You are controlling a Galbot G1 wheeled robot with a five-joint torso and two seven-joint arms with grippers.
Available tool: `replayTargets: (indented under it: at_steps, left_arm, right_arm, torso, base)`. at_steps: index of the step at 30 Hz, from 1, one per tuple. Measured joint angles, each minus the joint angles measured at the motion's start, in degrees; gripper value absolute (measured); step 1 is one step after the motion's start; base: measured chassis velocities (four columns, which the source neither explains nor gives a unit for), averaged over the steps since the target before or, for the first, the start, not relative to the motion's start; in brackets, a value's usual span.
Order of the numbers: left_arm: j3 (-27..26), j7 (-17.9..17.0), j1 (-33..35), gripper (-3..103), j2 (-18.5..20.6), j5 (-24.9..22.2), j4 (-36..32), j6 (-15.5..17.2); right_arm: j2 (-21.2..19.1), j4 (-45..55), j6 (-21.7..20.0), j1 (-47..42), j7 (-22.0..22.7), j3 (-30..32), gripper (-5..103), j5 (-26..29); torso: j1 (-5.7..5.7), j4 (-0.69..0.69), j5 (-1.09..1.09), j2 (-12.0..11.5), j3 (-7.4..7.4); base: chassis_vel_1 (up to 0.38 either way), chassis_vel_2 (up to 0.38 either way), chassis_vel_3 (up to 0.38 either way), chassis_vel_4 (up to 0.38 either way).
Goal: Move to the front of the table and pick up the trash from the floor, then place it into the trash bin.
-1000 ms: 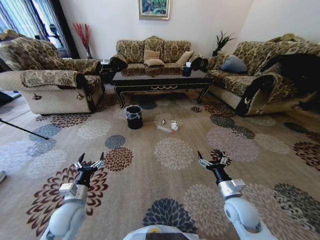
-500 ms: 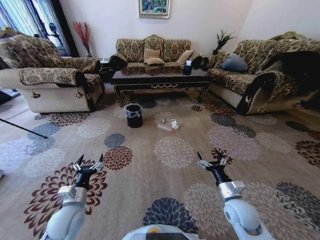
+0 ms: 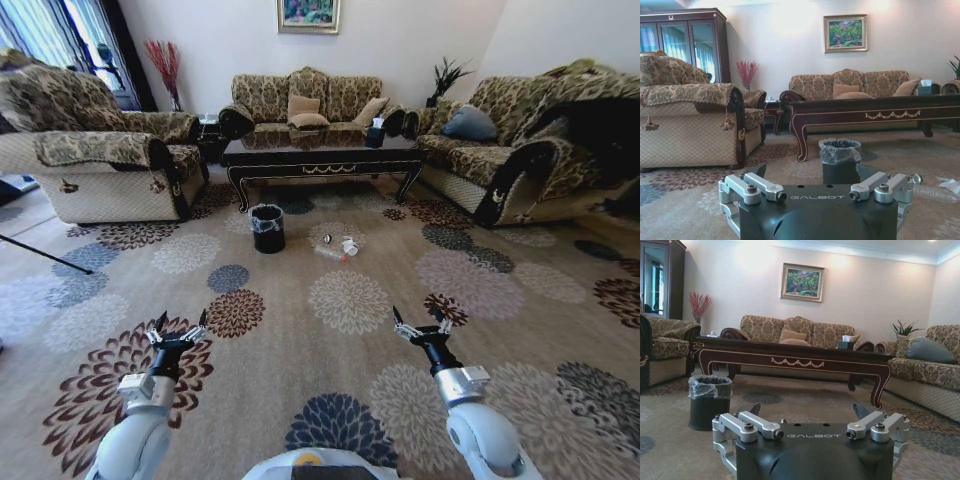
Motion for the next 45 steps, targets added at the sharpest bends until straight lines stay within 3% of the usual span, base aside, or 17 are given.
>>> replayTargets:
  at_steps: [12, 26, 45]
  left_arm:
    - [0.38, -0.25, -0.39, 100, -0.1, 0.01, 0.38, 0.13]
    - [0.52, -1.11, -0.6, 100, 0.06, -0.69, 0.14, -2.07]
    - [0.82, -1.1, -1.76, 100, -0.06, 0.0, 1.87, -2.33]
  right_arm:
    - [0.18, -0.66, 0.29, -0.22, -0.01, -0.56, 100, -0.87]
    - [0.28, -1.05, 0.89, -0.74, -0.85, -0.69, 100, -1.11]
    - [0.42, -2.15, 0.97, 0.13, -0.84, -1.49, 100, -1.44]
  torso:
    - [-0.02, 0.0, 0.01, -2.28, -2.73]
    - [-0.02, 0.0, 0.0, -2.28, -2.73]
    - [-0.02, 0.0, 0.0, -2.28, -2.48]
  base:
    - [0.0, 0.0, 0.0, 0.0]
    - [0.0, 0.0, 0.0, 0.0]
    - [-0.096, 0.087, 0.086, -0.095]
